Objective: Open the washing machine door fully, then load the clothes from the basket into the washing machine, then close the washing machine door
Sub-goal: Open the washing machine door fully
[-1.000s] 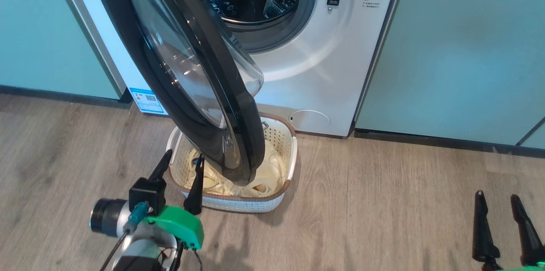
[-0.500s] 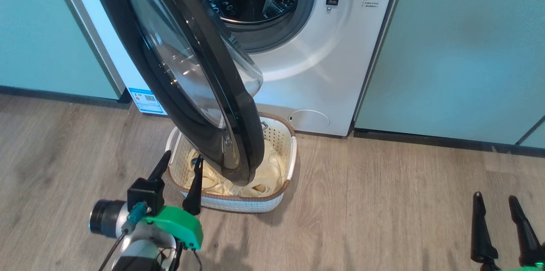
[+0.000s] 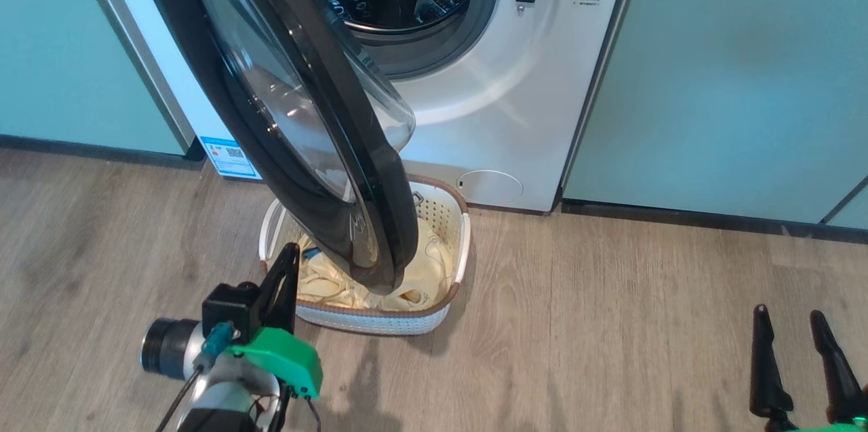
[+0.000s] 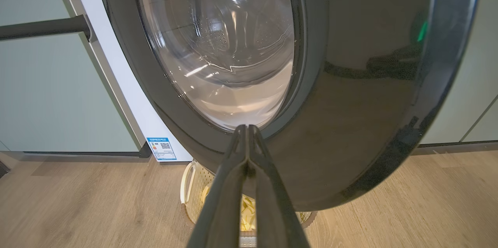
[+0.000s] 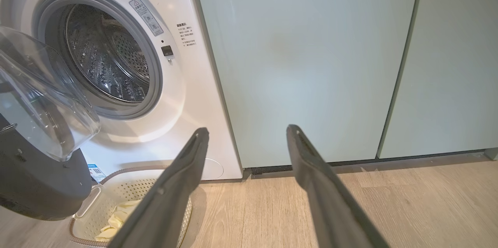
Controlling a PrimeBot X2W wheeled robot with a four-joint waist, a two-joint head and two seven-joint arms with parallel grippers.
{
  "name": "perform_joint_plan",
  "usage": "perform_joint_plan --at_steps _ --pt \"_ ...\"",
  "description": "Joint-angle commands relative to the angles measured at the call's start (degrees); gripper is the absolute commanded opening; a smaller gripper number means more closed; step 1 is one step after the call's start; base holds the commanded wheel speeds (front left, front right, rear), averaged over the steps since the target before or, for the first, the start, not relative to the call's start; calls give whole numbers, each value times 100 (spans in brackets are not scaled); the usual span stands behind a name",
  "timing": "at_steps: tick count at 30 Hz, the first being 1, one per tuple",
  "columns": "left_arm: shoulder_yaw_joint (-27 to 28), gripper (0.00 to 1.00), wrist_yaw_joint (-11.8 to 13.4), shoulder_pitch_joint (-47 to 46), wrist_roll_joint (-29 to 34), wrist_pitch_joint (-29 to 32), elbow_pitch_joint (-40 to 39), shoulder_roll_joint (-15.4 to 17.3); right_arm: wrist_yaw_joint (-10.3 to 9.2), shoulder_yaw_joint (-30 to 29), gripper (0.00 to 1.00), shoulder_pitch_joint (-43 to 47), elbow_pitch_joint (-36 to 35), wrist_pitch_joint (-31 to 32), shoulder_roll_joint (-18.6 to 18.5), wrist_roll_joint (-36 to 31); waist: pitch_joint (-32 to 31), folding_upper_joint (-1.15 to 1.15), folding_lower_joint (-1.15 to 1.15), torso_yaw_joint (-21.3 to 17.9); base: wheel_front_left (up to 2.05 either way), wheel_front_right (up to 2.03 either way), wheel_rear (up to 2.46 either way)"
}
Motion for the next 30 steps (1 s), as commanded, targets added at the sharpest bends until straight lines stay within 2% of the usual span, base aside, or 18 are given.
perform_joint_plan --at_steps 1,6,12,17,21,26,30 --pt "171 0 42 -270 -39 -29 -180 136 -16 124 100 -202 -186 -53 -74 -35 6 0 0 -3 0 0 0" --pt "191 0 88 -337 -43 -31 -275 172 -16 138 100 -210 -157 -53 -74 -9 23 0 0 -4 0 0 0" --pt "341 0 313 -513 65 -33 -682 312 -16 146 100 -195 -138 -53 -74 7 -1 0 0 1 0 0 0" --pt "538 0 608 -742 239 -33 -1360 474 -16 135 100 -164 -128 -53 -74 13 -57 0 0 1 0 0 0" --pt "610 0 708 -991 357 6 -2038 608 -16 118 100 -133 -114 -53 -74 27 -96 0 0 -6 0 0 0" --pt "458 0 685 -1492 550 134 -2839 701 -16 91 100 -112 -108 -53 -74 36 -144 0 0 -10 0 0 0" --pt "29 0 492 -1905 660 239 -3324 637 -16 105 100 -103 -92 -53 -74 47 -190 0 0 -31 0 0 0"
